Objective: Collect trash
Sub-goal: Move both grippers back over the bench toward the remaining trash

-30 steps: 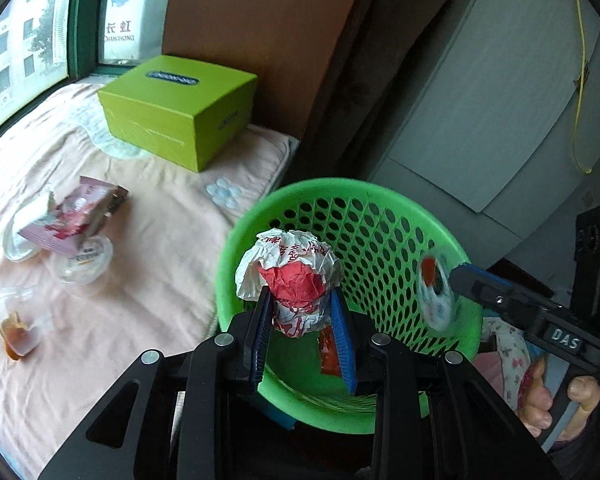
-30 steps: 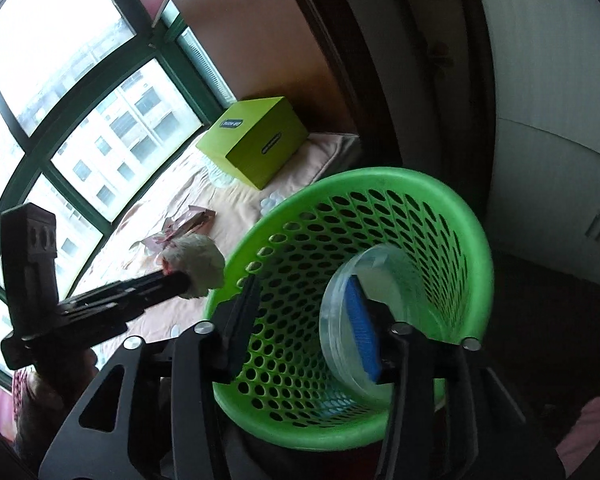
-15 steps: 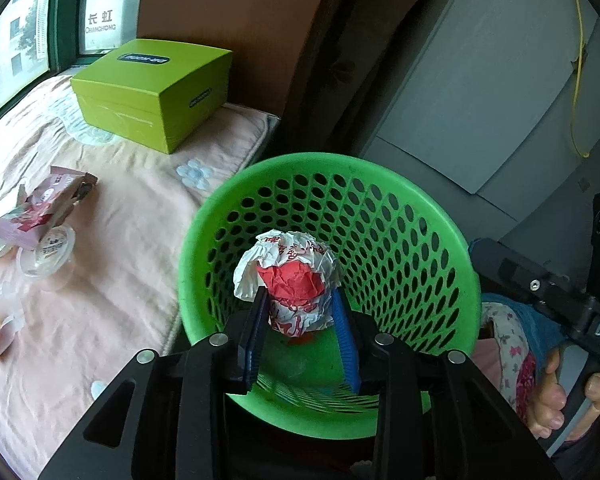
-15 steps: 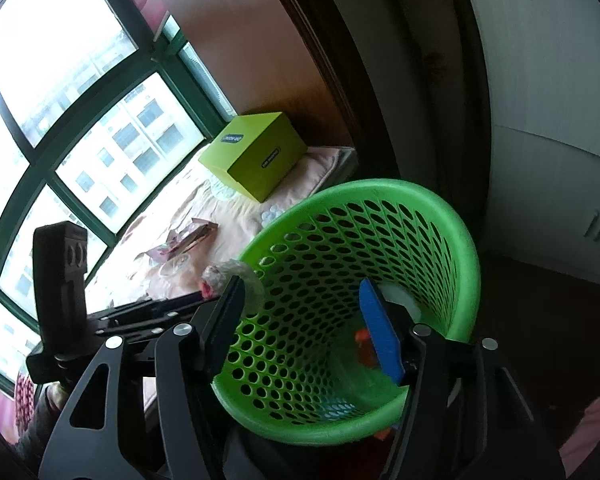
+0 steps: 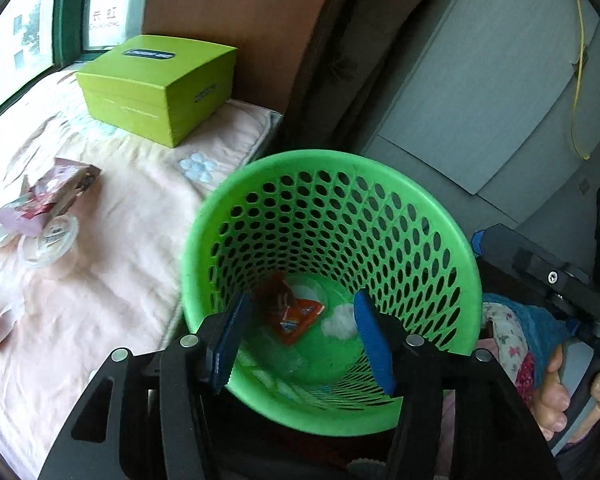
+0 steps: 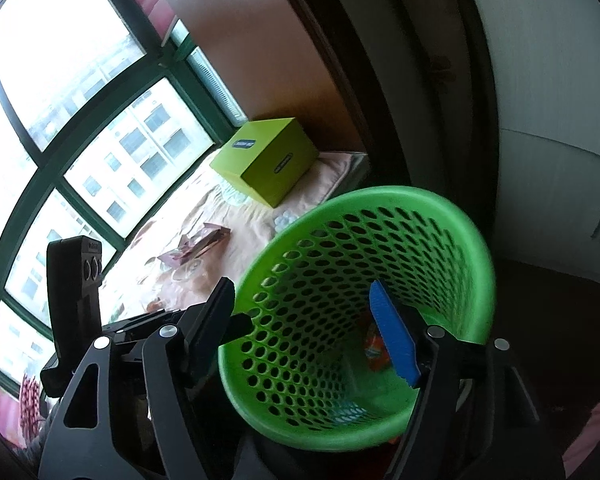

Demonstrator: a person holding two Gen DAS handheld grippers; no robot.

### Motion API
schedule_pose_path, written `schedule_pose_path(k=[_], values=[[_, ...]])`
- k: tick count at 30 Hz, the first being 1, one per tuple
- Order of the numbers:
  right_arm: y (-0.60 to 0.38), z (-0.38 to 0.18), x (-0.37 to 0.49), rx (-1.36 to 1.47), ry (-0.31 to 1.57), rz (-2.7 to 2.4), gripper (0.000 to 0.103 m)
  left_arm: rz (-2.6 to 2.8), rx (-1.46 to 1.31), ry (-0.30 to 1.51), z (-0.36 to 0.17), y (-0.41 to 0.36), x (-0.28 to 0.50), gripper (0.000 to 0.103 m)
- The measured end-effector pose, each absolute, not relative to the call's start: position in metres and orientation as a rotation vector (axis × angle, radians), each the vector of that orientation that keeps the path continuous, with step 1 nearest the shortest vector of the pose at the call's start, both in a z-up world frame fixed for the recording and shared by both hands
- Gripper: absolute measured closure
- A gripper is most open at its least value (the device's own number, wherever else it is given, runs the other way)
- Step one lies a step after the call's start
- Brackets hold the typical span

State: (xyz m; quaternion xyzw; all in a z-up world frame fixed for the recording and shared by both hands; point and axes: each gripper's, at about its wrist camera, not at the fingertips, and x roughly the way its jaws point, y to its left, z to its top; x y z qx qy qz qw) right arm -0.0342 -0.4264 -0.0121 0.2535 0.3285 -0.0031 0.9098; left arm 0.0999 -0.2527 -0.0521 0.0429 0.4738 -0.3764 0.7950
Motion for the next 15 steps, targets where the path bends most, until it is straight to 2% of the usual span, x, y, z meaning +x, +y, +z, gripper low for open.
schedule_pose_path(k=[4,15], values=[[-0.413,-0.011,-0.026,0.503,0.683,0.023,0.031,-0.753,0.08,1.002,-0.048,-0.235,0.103,0.045],[-0.37,-0.007,0.001,0.468,0.699,0.122,0.029,-0.495,0.031,0.961,-0.047,-0.151,0.129,0.045]])
